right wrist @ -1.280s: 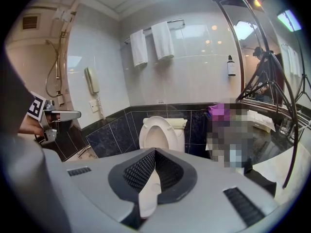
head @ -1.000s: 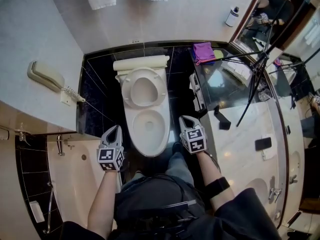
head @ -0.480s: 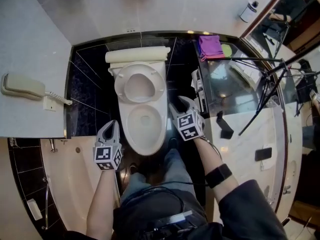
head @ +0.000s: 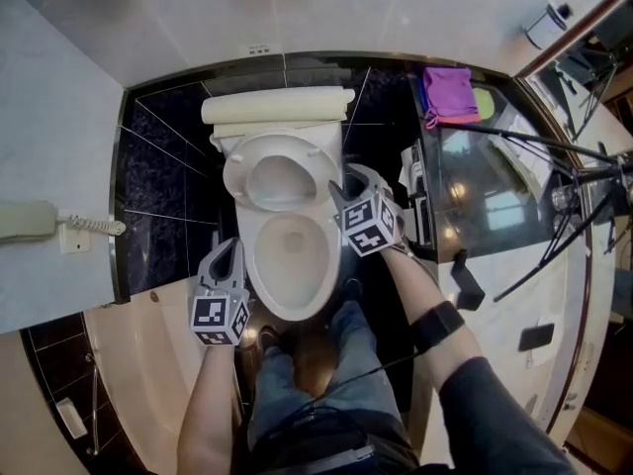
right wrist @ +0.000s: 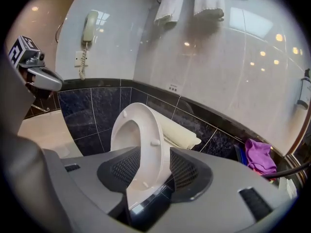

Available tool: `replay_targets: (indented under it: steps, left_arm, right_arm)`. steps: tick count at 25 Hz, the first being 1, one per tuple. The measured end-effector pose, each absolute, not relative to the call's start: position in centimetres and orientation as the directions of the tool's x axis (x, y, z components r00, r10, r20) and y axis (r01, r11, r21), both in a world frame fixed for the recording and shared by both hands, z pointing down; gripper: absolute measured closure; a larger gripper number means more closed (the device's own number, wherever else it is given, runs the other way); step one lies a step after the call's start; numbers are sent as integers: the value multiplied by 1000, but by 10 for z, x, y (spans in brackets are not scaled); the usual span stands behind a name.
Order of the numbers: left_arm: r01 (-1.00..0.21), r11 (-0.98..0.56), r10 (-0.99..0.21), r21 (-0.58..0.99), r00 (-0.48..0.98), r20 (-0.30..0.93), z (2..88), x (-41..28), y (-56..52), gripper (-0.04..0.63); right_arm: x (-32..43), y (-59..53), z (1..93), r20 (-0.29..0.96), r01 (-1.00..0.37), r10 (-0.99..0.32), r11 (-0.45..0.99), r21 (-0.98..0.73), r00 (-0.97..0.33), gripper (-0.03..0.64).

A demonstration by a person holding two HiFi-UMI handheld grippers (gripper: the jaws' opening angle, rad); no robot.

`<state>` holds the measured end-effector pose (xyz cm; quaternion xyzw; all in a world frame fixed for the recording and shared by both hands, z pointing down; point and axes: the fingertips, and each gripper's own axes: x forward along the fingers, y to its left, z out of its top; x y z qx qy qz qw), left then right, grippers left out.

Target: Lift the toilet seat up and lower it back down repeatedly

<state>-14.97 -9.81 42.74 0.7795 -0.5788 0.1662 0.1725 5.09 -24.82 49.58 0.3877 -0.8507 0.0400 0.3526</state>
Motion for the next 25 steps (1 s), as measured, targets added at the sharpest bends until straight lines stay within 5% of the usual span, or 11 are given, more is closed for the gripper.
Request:
replay_targets:
  steps: [10, 25]
  left_arm:
    - [-976, -203, -826, 82, 215, 521, 480, -164, -112, 595]
    - [-981, -169, -800, 94, 192, 568, 514, -159, -103, 595]
  right_arm:
    - [21, -303, 545, 638, -633, -589, 748, 199, -496, 412]
    - [-17, -334, 556, 606, -529, -582, 797, 292, -543, 522]
